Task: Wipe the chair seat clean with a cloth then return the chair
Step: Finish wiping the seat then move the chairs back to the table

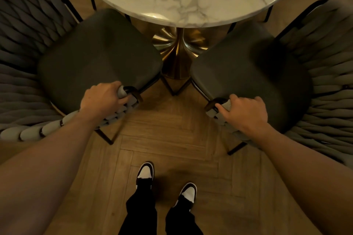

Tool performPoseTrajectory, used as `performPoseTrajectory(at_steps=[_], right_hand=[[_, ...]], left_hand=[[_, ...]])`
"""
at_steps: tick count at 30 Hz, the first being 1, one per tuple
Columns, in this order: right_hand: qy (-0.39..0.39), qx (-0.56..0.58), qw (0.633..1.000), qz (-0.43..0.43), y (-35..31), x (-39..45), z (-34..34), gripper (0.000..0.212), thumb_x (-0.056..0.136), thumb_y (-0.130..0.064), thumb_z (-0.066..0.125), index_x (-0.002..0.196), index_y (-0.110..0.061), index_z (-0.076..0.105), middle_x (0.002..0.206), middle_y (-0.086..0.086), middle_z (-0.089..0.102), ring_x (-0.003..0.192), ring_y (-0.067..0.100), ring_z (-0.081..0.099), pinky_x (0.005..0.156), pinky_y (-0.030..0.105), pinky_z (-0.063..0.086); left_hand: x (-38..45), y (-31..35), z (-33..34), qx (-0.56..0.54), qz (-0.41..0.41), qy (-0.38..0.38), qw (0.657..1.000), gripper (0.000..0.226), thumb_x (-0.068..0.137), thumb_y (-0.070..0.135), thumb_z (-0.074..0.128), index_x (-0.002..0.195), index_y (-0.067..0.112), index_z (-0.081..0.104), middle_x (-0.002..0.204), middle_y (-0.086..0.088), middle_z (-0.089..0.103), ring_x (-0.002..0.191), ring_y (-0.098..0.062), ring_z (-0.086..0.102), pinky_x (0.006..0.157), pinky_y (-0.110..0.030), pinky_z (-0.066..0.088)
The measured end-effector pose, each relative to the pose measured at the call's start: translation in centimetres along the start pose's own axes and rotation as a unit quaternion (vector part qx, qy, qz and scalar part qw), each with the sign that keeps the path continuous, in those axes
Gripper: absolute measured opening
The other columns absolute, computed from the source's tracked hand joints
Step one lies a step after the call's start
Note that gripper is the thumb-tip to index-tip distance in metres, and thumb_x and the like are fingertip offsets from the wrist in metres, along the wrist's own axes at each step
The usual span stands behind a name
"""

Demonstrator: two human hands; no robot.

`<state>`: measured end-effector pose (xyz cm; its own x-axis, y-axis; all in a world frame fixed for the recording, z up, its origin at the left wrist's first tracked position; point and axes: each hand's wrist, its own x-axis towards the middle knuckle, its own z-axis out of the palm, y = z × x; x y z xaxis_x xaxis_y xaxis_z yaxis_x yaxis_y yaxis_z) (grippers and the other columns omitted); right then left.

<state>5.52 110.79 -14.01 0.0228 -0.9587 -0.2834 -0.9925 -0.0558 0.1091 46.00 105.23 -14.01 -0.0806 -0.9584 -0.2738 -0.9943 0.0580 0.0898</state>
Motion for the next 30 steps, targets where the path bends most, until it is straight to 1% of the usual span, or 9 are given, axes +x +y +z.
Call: performPoseTrajectory(at_steps=[3, 5, 8, 11, 13, 17, 20, 26, 30], right_hand=[[-0.002, -0.006, 1.000, 0.007, -0.1, 0.0, -0.1, 0.056, 0.100, -0.070, 0.025, 0.102, -0.023, 0.056, 0.068, -0.007, 0.055, 0.065, 0.015, 0.056, 0.081, 0.039, 0.043], [0.003, -0.008, 1.000, 0.006, -0.2, 0.0, 0.0, 0.058, 0.100, -0.069, 0.025, 0.104, -0.022, 0.057, 0.068, -0.006, 0.057, 0.066, 0.015, 0.057, 0.081, 0.039, 0.043], [0.012, -0.002, 1.000, 0.000, -0.4, 0.2, 0.1, 0.056, 0.100, -0.069, 0.027, 0.098, -0.022, 0.056, 0.065, -0.007, 0.053, 0.062, 0.015, 0.054, 0.081, 0.040, 0.045], [0.019, -0.002, 1.000, -0.008, -0.8, 0.4, -0.1, 0.052, 0.100, -0.068, 0.028, 0.089, -0.022, 0.050, 0.061, -0.008, 0.046, 0.059, 0.015, 0.049, 0.079, 0.039, 0.043], [0.016, 0.000, 1.000, -0.005, -0.9, 0.5, -0.2, 0.050, 0.100, -0.068, 0.028, 0.087, -0.023, 0.045, 0.060, -0.008, 0.043, 0.058, 0.015, 0.047, 0.079, 0.040, 0.042], [0.013, -0.002, 1.000, -0.003, -0.9, 0.6, -0.2, 0.050, 0.099, -0.069, 0.028, 0.087, -0.024, 0.046, 0.061, -0.007, 0.047, 0.058, 0.014, 0.048, 0.077, 0.039, 0.044], [0.014, -0.002, 1.000, 0.002, -0.9, 0.7, 0.0, 0.052, 0.099, -0.069, 0.028, 0.088, -0.023, 0.049, 0.062, -0.006, 0.050, 0.058, 0.013, 0.050, 0.078, 0.039, 0.045], [0.014, 0.004, 1.000, 0.001, -1.0, 0.5, -0.2, 0.049, 0.099, -0.068, 0.030, 0.087, -0.023, 0.047, 0.060, -0.007, 0.047, 0.057, 0.013, 0.048, 0.079, 0.039, 0.046], [0.008, 0.003, 1.000, 0.007, -1.1, 0.4, -0.3, 0.049, 0.099, -0.069, 0.029, 0.089, -0.024, 0.047, 0.061, -0.007, 0.048, 0.056, 0.011, 0.047, 0.078, 0.039, 0.046]], left_hand=[[0.1, 0.1, -0.1, 0.000, -0.004, 0.001, 1.000, 0.029, 0.086, 0.059, 0.054, 0.078, 0.032, 0.046, 0.069, 0.009, 0.053, 0.062, -0.016, 0.052, 0.056, -0.034, 0.042], [0.2, 0.2, -0.3, -0.002, -0.006, 0.003, 1.000, 0.028, 0.086, 0.058, 0.054, 0.079, 0.032, 0.047, 0.070, 0.007, 0.054, 0.061, -0.015, 0.051, 0.056, -0.034, 0.041], [0.1, 0.5, -0.5, -0.006, -0.001, 0.001, 1.000, 0.027, 0.087, 0.059, 0.054, 0.081, 0.033, 0.049, 0.069, 0.009, 0.052, 0.058, -0.010, 0.046, 0.054, -0.032, 0.036], [-0.1, 0.5, -0.5, -0.008, 0.001, 0.002, 1.000, 0.027, 0.088, 0.059, 0.054, 0.082, 0.033, 0.049, 0.069, 0.009, 0.052, 0.059, -0.009, 0.046, 0.053, -0.030, 0.035], [-0.1, 0.5, -0.4, -0.009, 0.006, 0.005, 1.000, 0.027, 0.088, 0.059, 0.054, 0.083, 0.033, 0.049, 0.070, 0.008, 0.053, 0.060, -0.011, 0.049, 0.053, -0.030, 0.036], [-0.1, 0.4, -0.3, -0.004, 0.013, 0.009, 1.000, 0.026, 0.089, 0.057, 0.054, 0.086, 0.032, 0.050, 0.069, 0.009, 0.052, 0.058, -0.009, 0.046, 0.053, -0.030, 0.034], [-0.1, 0.3, -0.2, 0.003, 0.021, 0.016, 1.000, 0.028, 0.089, 0.058, 0.053, 0.085, 0.031, 0.050, 0.067, 0.008, 0.052, 0.058, -0.011, 0.048, 0.054, -0.031, 0.036], [0.0, 0.1, -0.1, 0.012, 0.031, 0.019, 0.999, 0.028, 0.089, 0.057, 0.053, 0.087, 0.029, 0.050, 0.068, 0.006, 0.051, 0.059, -0.014, 0.048, 0.054, -0.031, 0.036], [0.0, 0.0, 0.1, 0.009, 0.034, 0.020, 0.999, 0.028, 0.089, 0.057, 0.053, 0.086, 0.029, 0.049, 0.068, 0.006, 0.051, 0.060, -0.015, 0.049, 0.055, -0.033, 0.038]])
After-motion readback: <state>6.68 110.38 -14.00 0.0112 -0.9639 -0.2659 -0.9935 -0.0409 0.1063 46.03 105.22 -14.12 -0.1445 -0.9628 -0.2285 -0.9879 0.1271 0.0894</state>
